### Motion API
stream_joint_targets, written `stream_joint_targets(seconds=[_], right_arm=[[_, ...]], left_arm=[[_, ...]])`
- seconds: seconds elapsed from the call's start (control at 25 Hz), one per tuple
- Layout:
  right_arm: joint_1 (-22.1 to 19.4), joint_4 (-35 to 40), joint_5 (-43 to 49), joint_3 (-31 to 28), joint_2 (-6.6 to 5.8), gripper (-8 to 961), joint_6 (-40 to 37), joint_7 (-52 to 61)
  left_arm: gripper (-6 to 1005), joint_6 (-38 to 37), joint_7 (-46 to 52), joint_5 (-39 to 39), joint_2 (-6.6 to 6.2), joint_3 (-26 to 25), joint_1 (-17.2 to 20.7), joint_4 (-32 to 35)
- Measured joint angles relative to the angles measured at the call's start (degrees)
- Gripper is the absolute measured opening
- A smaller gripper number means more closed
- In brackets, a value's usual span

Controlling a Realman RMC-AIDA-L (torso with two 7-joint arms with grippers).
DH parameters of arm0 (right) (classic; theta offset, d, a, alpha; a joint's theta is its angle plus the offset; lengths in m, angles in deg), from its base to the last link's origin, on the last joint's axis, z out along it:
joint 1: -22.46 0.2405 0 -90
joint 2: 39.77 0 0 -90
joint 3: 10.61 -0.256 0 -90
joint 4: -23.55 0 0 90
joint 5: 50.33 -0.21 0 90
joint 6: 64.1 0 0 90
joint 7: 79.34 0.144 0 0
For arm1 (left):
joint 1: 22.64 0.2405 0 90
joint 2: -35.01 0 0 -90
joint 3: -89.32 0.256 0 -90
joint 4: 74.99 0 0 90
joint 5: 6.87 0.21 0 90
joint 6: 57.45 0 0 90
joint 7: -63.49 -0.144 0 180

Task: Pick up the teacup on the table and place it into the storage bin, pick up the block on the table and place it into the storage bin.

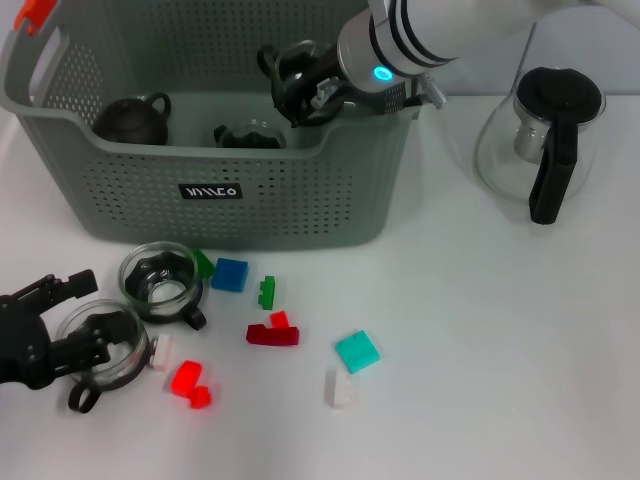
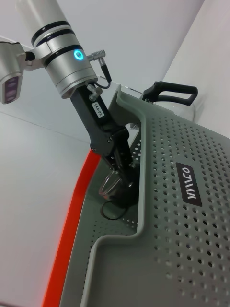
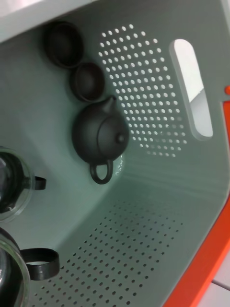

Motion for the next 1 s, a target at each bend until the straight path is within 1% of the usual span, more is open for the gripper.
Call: stream_joint_targets(seconds=[0.44, 0.52, 0.6, 0.68, 0.72, 0.8, 0.88, 0.92, 1.0], right_arm=[[-0.12, 0.61, -0.35, 0.18, 0.02, 167, -0.56, 0.81], [-0.95, 2.27, -0.48, -0.43, -0.11, 242, -1.09, 0.81], [-2.53, 5.75, -0.5, -1.34, -0.21, 316, -2.56, 0.82], [-5.18, 11.18, -0.72, -3.09, -0.3, 391, -5.19, 0.61], [-7.0, 15.05, -1.39, -4.17, -0.33, 433, -6.65, 0.21], [-11.96, 24.15, -5.04, -6.81, -0.39, 516, -10.93, -1.88], [-17.49, 32.62, -12.2, -9.68, -0.47, 599, -15.89, -6.73], [-20.81, 36.81, -18.23, -11.56, -0.52, 637, -19.73, -11.24], [-25.79, 40.75, -28.08, -14.22, -0.61, 713, -26.52, -19.64]], left_arm=[[910, -0.01, 0.08, -0.33, 0.0, -0.25, 0.36, -0.11], [909, -0.03, 0.08, -0.42, 0.0, -0.3, 0.48, -0.11], [909, -0.11, 0.06, -0.44, 0.01, -0.35, 0.59, -0.11], [909, -0.28, 0.03, -0.45, 0.06, -0.39, 0.66, -0.11], [909, -0.38, 0.03, -0.46, 0.08, -0.42, 0.69, -0.11], [908, -0.5, 0.11, -0.46, 0.09, -0.42, 0.7, -0.11], [908, -0.54, 0.23, -0.47, 0.09, -0.41, 0.7, -0.11], [908, -0.56, 0.25, -0.47, 0.09, -0.41, 0.7, -0.11], [908, -0.56, 0.22, -0.46, 0.09, -0.41, 0.7, -0.11]])
